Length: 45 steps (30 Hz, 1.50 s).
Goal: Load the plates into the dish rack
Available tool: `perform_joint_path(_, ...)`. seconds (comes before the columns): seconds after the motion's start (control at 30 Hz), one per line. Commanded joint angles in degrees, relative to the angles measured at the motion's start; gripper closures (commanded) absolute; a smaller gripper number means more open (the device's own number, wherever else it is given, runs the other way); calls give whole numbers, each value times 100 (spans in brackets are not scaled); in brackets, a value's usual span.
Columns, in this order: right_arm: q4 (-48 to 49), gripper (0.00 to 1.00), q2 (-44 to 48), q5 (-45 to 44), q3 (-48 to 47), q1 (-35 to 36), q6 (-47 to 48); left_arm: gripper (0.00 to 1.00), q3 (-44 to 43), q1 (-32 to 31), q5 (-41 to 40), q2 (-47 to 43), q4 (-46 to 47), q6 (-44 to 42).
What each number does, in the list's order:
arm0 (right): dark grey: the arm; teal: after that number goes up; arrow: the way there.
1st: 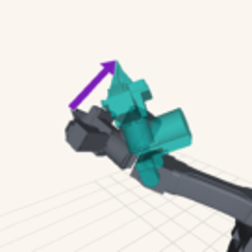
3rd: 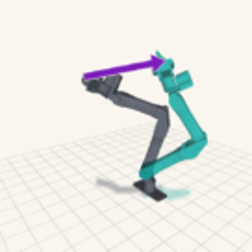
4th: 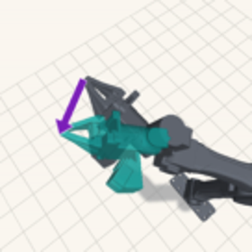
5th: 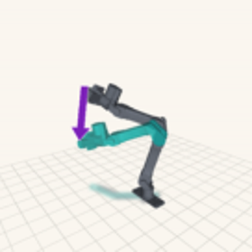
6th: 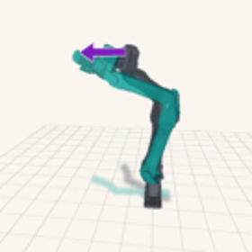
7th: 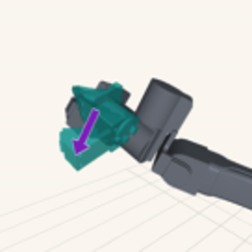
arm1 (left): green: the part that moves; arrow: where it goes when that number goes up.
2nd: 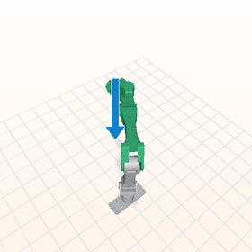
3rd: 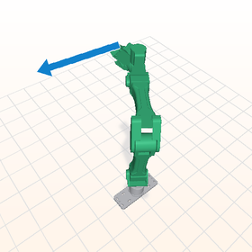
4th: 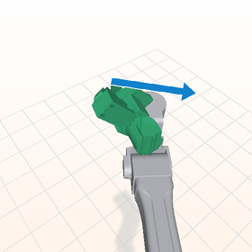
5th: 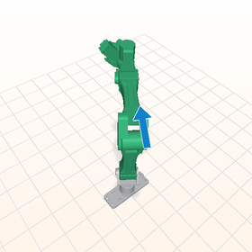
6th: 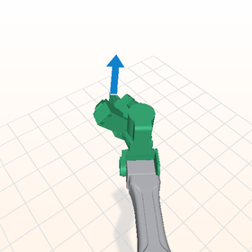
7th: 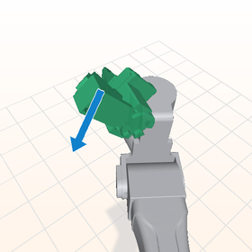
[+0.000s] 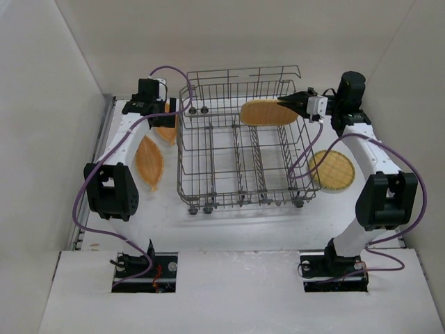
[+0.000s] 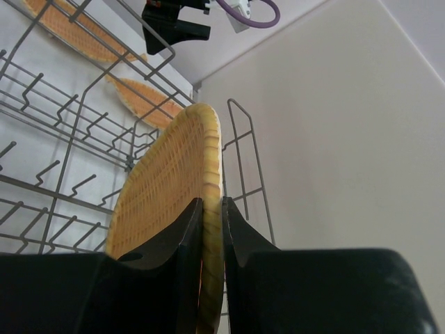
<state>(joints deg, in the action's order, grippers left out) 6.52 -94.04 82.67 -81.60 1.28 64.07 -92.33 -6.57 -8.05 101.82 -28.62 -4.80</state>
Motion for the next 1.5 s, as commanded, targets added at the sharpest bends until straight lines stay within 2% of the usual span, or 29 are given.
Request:
perform_joint_path(0.0,525,100,-9,548,-295,-62,-88,0,-179,-24,-100,-101,-73,14)
perform_joint_path(0.23,1192,100,-246,802,-295,-132,-614,0,-425,46,-100,39,-205,5)
perform_joint_path(0.43,2745,100,-527,1189,-207,-194,-2010,0,-610,81,-144,197,-249,-4)
perform_joint_path(0.57,4686,100,-852,1742,-189,-299,-3696,0,-742,108,-144,294,-267,-4)
perform_joint_path(0.77,8711,100,-1765,2147,-873,-282,-7773,0,-777,125,-196,356,-249,-4)
perform_joint_path(0.8,8682,100,-1845,2165,-1084,-264,-8022,0,-769,134,-197,356,-249,-4)
perform_joint_path(1.2,8682,100,-1907,2481,-1121,-238,-7805,0,-725,266,-170,330,-188,5)
perform_joint_path(1.47,8690,100,-1952,3368,-1103,-238,-7840,0,-742,336,-170,347,-161,14)
